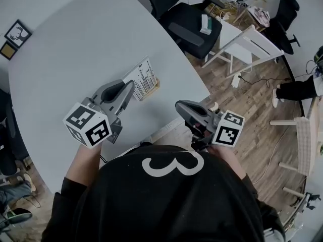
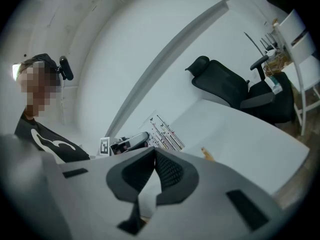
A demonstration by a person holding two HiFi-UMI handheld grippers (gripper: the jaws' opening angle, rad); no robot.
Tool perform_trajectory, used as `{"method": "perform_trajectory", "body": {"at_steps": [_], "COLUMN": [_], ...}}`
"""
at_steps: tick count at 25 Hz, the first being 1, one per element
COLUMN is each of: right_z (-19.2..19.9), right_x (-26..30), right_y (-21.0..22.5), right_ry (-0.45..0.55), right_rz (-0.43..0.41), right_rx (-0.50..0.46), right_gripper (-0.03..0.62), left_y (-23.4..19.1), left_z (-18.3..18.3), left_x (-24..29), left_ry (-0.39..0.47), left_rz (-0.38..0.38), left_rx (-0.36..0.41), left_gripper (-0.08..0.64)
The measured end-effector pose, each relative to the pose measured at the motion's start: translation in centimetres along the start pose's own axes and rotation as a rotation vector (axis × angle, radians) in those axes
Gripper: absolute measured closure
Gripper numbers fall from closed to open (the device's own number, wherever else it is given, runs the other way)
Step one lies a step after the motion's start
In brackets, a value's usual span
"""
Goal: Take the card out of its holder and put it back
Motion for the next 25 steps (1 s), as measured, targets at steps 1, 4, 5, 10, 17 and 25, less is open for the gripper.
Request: {"method": "perform_trajectory", "body": {"at_steps": [1,4,5,10,17,25], "right_z": [0.1,0.3,0.3,0.6,1.1,1.3], "right_x": [0.0,0.2,0.2,0.8,1.3,1.2], "right_y": [0.1,0.5,0.6,1.0,1.0,1.6], "right_ry": [0.001,-0.001,-0.002,-0.009,-0.025,-0.025], "right_rz": [0.007,0.027,0.033,0.062,0.08,0.102], "right_rx": [0.003,0.013,0.017,0.034,0.042,0.058], "right_gripper": [0.583,0.583,0.583,0.583,0.583,0.583], "left_y": [-0.3,-1.3,-1.6,-2.9,-3.6,-4.3], "left_z": [0.2,0.8,1.0,1.9,2.8,3.4], "left_x": [0.3,1.1,1.2,2.3,3.5,4.5], "left_ry": [-0.004,-0.025,-0.032,-0.046,-0.053,-0.079], "left_rz": [0.004,0.003,0.002,0.016,0.051,0.061], "left_rx": [-0.003,0.009,0.012,0.018,0.01,0.022], "left_gripper": [0.535,0.535,0.535,0.535,0.535,0.535]}}
Point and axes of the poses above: the fingertips, and each gripper's own axes: x forward along the fingers, y to its right, z out of its underside, the point moved 9 cm from there along -x, backward along the fingers, and after that the axes turned 2 degrees about x, right-handed, at the moved point
